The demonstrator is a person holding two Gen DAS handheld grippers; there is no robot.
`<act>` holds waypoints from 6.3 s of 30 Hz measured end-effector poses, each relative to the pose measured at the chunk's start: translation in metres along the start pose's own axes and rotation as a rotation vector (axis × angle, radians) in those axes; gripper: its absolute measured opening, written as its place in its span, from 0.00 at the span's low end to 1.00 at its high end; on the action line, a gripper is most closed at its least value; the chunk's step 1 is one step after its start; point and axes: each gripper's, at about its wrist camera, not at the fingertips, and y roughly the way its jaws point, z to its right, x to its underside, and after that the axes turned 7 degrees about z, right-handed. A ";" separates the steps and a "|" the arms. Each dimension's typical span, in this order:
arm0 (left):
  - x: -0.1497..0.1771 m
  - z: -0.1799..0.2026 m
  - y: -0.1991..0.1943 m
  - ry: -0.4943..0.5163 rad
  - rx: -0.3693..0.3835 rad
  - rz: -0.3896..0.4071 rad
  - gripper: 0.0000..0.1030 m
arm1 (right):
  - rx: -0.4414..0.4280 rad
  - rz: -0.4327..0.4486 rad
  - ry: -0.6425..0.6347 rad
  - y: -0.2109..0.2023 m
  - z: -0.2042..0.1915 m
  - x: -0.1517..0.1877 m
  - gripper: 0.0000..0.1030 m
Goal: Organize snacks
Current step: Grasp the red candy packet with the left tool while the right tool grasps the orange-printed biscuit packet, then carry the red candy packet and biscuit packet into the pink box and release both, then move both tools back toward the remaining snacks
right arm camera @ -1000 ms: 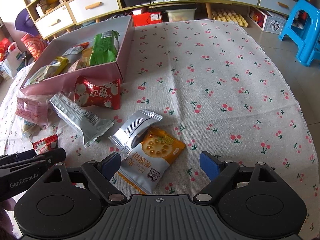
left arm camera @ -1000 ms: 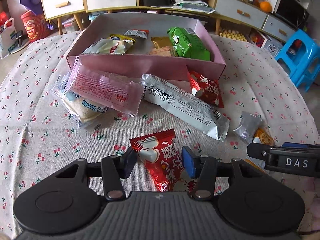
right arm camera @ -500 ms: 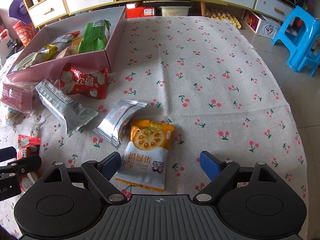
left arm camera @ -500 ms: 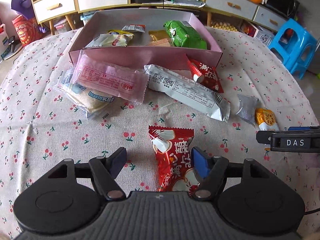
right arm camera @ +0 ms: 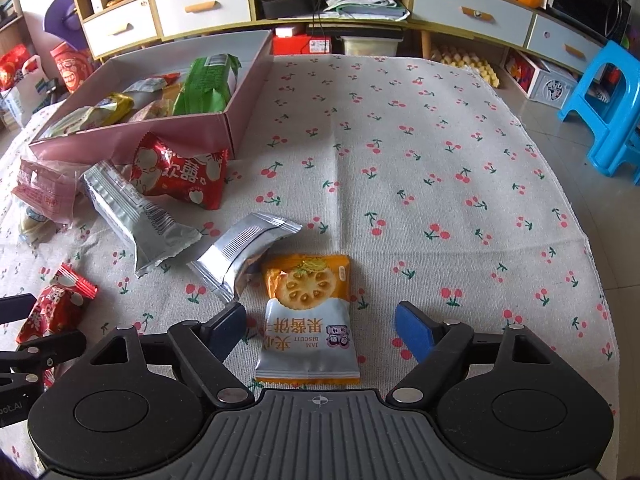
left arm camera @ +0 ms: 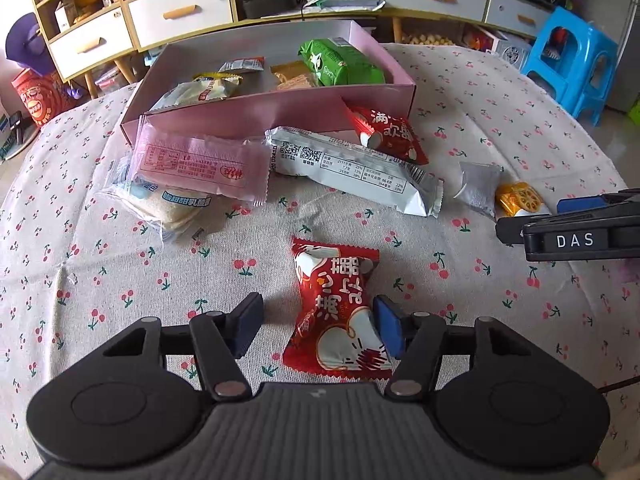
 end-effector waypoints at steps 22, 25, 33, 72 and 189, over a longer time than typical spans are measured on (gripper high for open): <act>0.002 -0.028 -0.016 -0.022 0.083 0.001 0.31 | -0.052 -0.053 -0.040 -0.023 -0.019 -0.001 0.38; 0.000 -0.032 -0.021 -0.029 0.088 0.011 0.31 | -0.065 -0.046 -0.027 -0.031 -0.020 -0.005 0.38; -0.014 -0.038 -0.033 -0.051 0.094 0.050 0.31 | -0.096 0.008 0.019 -0.051 -0.017 -0.022 0.38; -0.090 -0.088 -0.004 -0.226 -0.019 0.193 0.31 | -0.179 0.116 0.134 -0.008 -0.074 -0.120 0.38; -0.028 -0.090 -0.014 -0.321 -0.047 0.233 0.88 | -0.252 0.135 -0.238 -0.015 -0.083 -0.033 0.91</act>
